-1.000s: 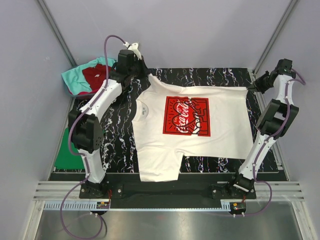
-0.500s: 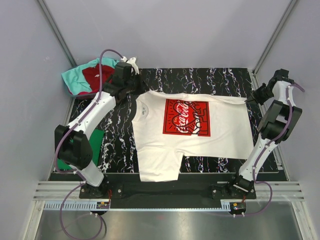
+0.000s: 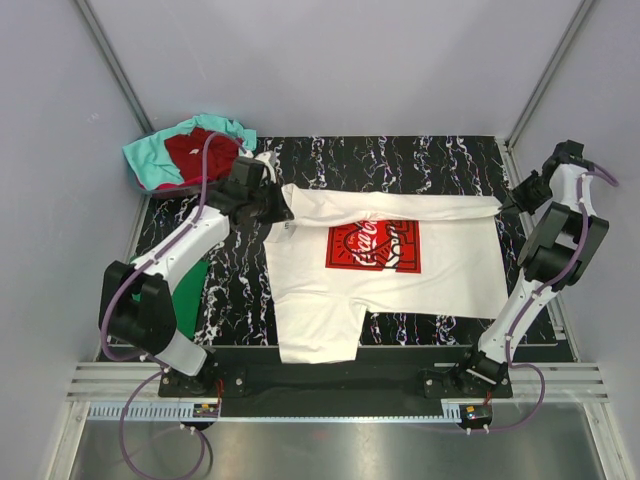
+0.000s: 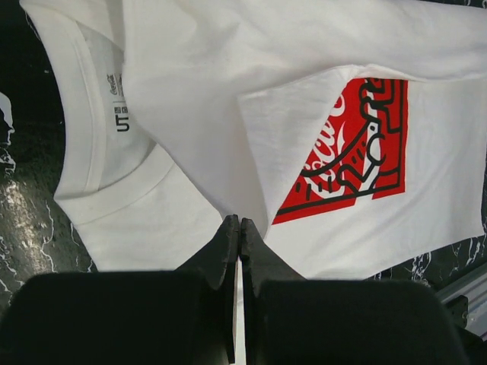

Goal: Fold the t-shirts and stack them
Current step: Fold the tshirt

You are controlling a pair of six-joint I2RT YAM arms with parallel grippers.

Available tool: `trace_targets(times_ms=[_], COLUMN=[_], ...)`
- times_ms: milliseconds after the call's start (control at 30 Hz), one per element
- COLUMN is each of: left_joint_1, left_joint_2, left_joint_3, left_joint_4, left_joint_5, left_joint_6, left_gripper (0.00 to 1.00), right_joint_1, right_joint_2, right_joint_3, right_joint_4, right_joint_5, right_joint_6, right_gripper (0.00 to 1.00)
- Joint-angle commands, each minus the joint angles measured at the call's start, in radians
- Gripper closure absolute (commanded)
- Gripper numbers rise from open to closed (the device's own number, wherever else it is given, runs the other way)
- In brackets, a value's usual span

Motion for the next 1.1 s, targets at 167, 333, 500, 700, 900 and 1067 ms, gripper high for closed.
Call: trace_targets(times_ms=[167,333,500,700,900,1067], left_joint_1=[-0.001,-0.001,-0.001,-0.001,-0.001,-0.001], left_joint_2=[-0.057,-0.068,-0.092,-0.109,-0.077,-0.068], left_joint_3=[-0.098,-0.102,-0.136,-0.168,-0.174,-0.180], left_joint_4=[-0.010,-0.030,-0.032,-0.044,-0.034,-0.041], left_joint_5=[-0.029,-0.047,-0.052,-0.047,-0.035,-0.066], left_joint_6=[-0.059,-0.061,-0.078,-0.070,-0.071,-0.070], left_gripper=[1.00,1.00,1.00,1.00,1.00,1.00], right_joint_1=[-0.011,-0.010,-0.010,-0.010,-0.011,-0.011], right_joint_2=[-0.040,-0.031,0.001,0.023,0.033,0.032], right_joint_3=[-0.095,-0.121,-0.089,-0.084,-0.081,-0.087], right_joint_4=[0.020,0.029,0.023,0.020,0.018,0.017], right_joint_5=[0.048,0.076,0.091,0.108,0.123,0.157], right_joint_6=[-0.048,-0.061,-0.062,-0.065,-0.071,-0.073], right_gripper=[1.00,1.00,0.99,0.98,0.98,0.98])
